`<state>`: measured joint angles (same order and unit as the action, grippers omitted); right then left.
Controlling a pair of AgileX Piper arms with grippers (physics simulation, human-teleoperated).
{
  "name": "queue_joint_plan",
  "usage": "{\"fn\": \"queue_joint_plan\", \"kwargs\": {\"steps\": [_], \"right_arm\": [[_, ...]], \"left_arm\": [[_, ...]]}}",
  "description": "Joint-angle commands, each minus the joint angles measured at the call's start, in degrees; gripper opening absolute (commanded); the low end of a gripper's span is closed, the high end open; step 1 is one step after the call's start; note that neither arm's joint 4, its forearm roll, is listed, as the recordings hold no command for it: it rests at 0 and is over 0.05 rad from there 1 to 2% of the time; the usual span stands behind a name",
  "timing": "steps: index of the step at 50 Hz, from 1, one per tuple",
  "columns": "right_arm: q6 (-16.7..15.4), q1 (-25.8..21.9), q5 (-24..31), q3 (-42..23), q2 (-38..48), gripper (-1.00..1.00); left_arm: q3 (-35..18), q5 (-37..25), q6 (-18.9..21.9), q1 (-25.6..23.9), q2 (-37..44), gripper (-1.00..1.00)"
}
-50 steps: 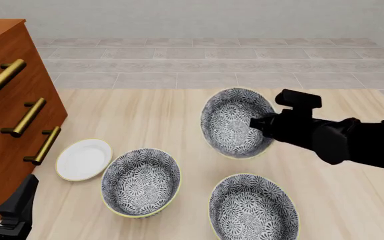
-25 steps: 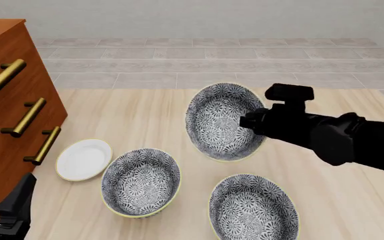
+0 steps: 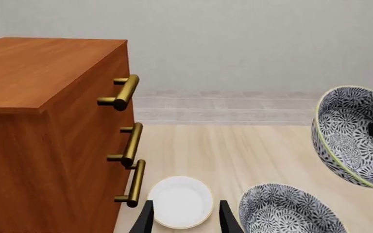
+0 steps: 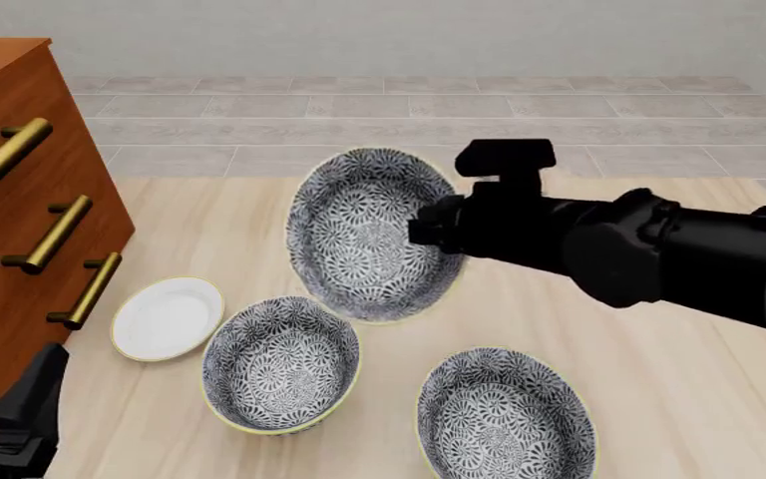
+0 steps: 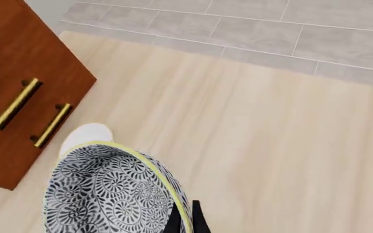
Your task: Stack the bowl at the front on the bowl in the middle.
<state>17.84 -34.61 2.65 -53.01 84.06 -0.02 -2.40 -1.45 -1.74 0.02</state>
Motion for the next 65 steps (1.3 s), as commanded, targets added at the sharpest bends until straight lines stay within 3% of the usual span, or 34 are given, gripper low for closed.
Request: {"fn": "queue_joint_plan", "kwargs": {"steps": [1, 13, 44, 58, 59, 60, 65], "right_arm": [[0.82, -4.99, 2.15, -6.61, 3.44, -1.0], [1.66, -8.92, 1.66, -8.71, 6.69, -1.0], [1.3, -10.92, 1.08, -14.08, 16.64, -1.0], [1.09, -11.49, 0.46, -13.92, 17.64, -1.0], [2.04, -12.62, -1.25, -8.83, 20.74, -1.0], [1.16, -11.52, 0.28, -13.93, 17.96, -1.0], [1.25, -11.58, 0.31, -13.89, 18.06, -1.0]], "left_arm": [[0.0, 0.14, -0.32, -0.16, 0.0, 1.0], [0.0, 0.13, -0.34, -0.36, -0.01, 1.0], [0.0, -0.25, -1.17, -0.08, -0.01, 1.0], [0.01, -0.86, -0.19, 0.05, -0.01, 1.0], [0.01, -0.65, 1.51, -0.18, -0.01, 1.0], [0.01, -0.75, 1.18, 0.23, -0.01, 1.0], [0.01, -0.99, 1.23, 0.32, -0.01, 1.0]]}}
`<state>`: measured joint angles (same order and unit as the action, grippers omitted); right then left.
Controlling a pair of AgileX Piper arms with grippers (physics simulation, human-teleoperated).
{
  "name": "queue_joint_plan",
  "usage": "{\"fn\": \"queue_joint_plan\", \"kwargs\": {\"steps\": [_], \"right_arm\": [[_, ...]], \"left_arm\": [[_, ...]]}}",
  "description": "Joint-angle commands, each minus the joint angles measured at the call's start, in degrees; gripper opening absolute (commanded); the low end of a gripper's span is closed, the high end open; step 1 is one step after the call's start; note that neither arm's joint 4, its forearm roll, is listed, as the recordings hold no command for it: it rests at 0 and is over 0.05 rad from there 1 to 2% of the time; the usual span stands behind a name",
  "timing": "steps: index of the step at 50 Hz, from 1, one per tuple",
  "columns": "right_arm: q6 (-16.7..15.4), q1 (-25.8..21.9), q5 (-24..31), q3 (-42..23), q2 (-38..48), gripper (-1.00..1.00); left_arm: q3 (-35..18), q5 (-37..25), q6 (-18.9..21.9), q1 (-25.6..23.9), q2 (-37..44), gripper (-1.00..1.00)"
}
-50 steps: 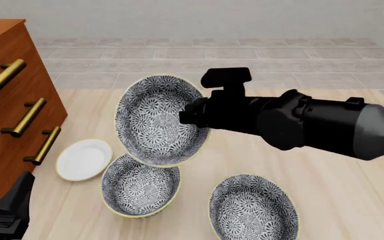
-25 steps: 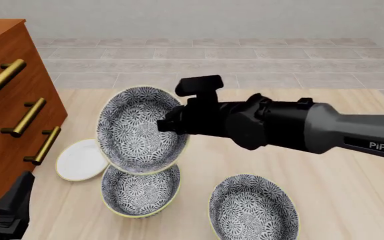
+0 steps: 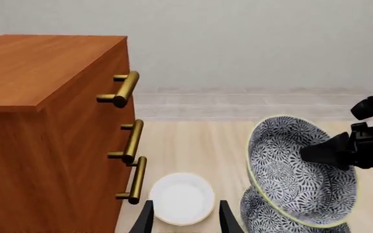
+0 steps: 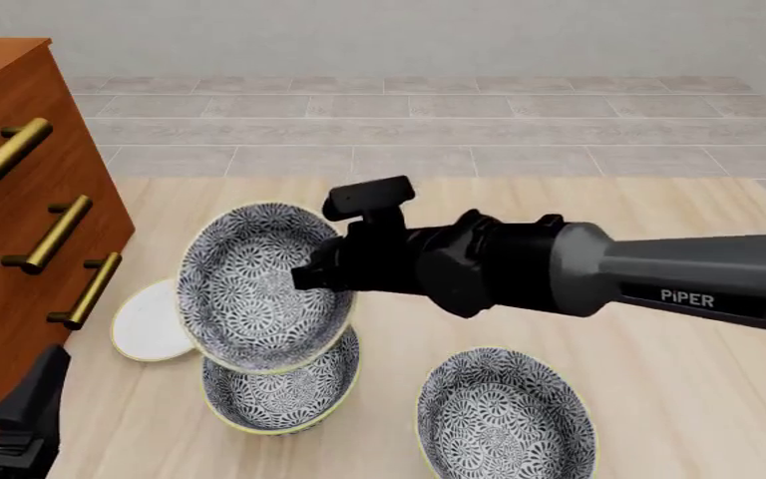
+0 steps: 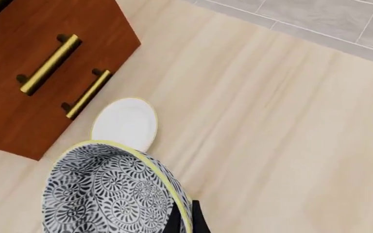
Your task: Stack the bowl at the front on the bowl in the middle.
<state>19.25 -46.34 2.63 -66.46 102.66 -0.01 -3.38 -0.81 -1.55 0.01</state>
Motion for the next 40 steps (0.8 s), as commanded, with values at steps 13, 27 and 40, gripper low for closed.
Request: {"fn": "queue_joint_plan", "kwargs": {"steps": [13, 27, 40], "right_arm": [[0.47, -0.48, 0.63, 0.45, -0.33, -1.0], [2.11, -1.78, 0.02, 2.57, 0.53, -1.0], [1.67, -1.1, 0.92, 3.48, 0.01, -1.0]], "left_arm": [[0.0, -0.16, 0.61, 0.43, 0.0, 1.0], [0.0, -0.28, 0.41, 0.67, 0.0, 1.0], [0.0, -0.32, 0.58, 0.56, 0.0, 1.0]]}}
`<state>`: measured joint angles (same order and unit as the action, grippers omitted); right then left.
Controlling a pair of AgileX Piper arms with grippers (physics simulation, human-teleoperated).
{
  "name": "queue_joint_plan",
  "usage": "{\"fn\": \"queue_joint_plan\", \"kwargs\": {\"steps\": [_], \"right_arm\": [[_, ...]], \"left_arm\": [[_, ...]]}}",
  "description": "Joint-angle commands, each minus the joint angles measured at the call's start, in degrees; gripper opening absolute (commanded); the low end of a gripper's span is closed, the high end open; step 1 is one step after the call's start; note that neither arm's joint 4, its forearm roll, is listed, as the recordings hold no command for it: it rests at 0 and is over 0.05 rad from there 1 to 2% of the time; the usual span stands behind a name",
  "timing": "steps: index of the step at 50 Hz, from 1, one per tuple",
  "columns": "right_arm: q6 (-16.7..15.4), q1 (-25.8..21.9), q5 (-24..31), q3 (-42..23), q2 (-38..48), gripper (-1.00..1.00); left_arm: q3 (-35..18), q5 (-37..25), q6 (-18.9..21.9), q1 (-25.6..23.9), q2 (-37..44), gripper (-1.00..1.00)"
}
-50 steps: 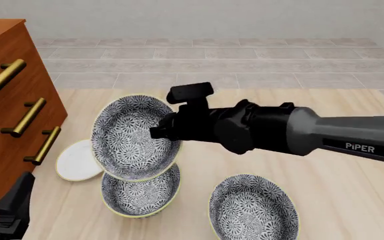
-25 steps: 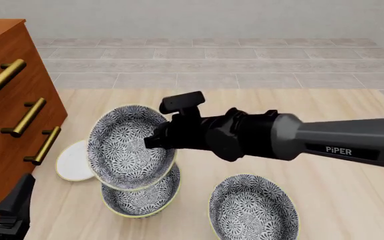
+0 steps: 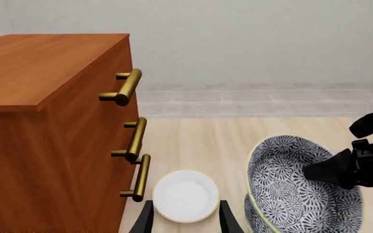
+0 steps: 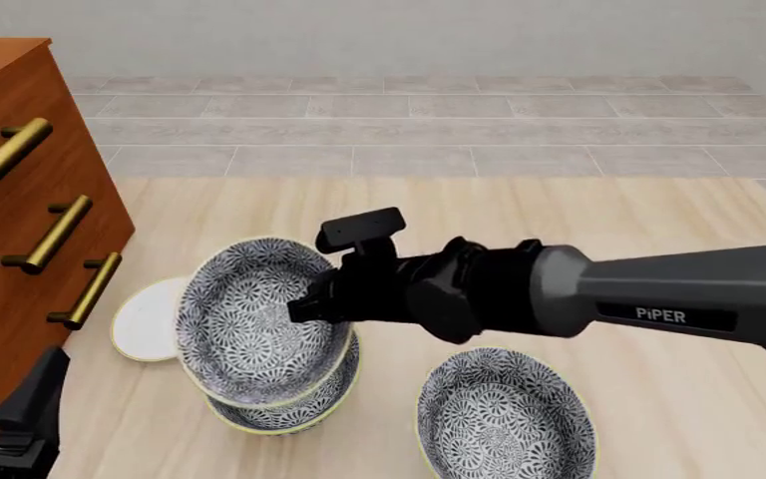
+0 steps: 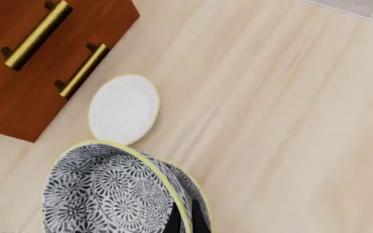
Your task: Stack the bowl at the front on the bowl in the middle.
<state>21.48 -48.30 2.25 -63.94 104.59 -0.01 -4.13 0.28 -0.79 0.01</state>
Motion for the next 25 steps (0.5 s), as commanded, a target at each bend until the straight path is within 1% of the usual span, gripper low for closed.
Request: {"fn": "queue_joint_plan", "kwargs": {"steps": [1, 25], "right_arm": [[-0.51, 0.82, 1.23, 1.15, -1.83, -1.0], [-0.15, 0.54, 0.91, 2.26, -1.53, -1.0]], "left_arm": [[-0.01, 0.4, -0.54, -0.19, 0.0, 1.0], [0.0, 0.32, -0.42, -0.24, 0.0, 1.0]]}}
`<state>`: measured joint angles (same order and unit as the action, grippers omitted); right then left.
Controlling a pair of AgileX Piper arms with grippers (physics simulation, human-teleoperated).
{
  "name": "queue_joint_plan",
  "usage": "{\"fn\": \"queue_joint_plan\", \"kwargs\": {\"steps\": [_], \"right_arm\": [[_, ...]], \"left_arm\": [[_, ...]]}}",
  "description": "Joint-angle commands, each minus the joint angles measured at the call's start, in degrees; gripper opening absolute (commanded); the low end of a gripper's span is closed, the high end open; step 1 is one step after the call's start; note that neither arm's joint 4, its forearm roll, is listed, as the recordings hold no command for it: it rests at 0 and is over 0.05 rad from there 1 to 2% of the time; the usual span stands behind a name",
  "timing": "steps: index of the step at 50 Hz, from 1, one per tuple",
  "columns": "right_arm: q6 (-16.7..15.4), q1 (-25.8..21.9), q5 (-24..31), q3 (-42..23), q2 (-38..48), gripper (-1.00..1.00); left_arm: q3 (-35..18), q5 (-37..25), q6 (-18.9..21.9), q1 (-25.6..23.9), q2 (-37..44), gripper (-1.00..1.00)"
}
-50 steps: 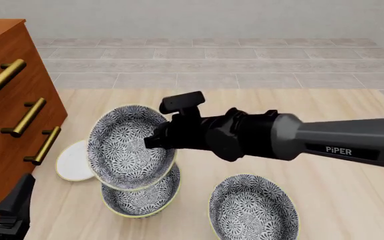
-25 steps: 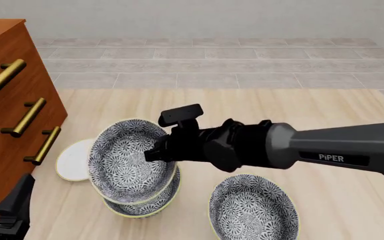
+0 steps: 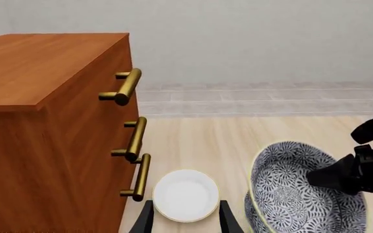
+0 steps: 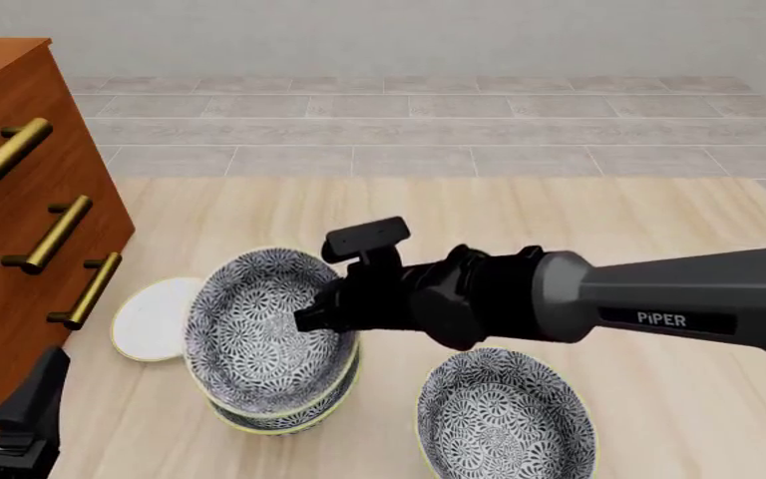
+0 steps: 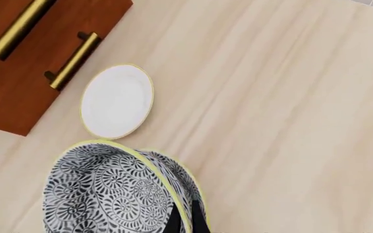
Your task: Stack the bowl at the front on the bowl in the middle.
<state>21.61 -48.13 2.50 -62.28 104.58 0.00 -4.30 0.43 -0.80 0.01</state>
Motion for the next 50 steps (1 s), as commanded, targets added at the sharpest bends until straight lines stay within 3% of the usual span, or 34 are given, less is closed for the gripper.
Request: {"fn": "queue_joint_plan", "kwargs": {"steps": [1, 19, 20, 43, 50], "right_arm": [[-0.21, 0.35, 0.58, 0.78, -1.47, -1.0], [-0.63, 1.19, 0.68, 1.11, -1.67, -1.0], [-0.65, 1.16, 0.73, 1.08, -1.67, 1.0], [-0.73, 1.06, 0.79, 0.75, -1.56, 1.0], [-2.25, 1.81, 2.9, -0.48, -2.74, 1.0]], "left_arm": [[-0.01, 0.46, -0.59, -0.2, 0.0, 1.0], [-0.01, 0.47, -0.63, -0.19, 0.0, 1.0], [-0.01, 0.44, -0.67, -0.17, 0.0, 1.0], [-0.01, 0.61, -0.61, -0.54, 0.0, 1.0], [-0.01, 0.51, -0.51, -0.7, 0.0, 1.0]]}}
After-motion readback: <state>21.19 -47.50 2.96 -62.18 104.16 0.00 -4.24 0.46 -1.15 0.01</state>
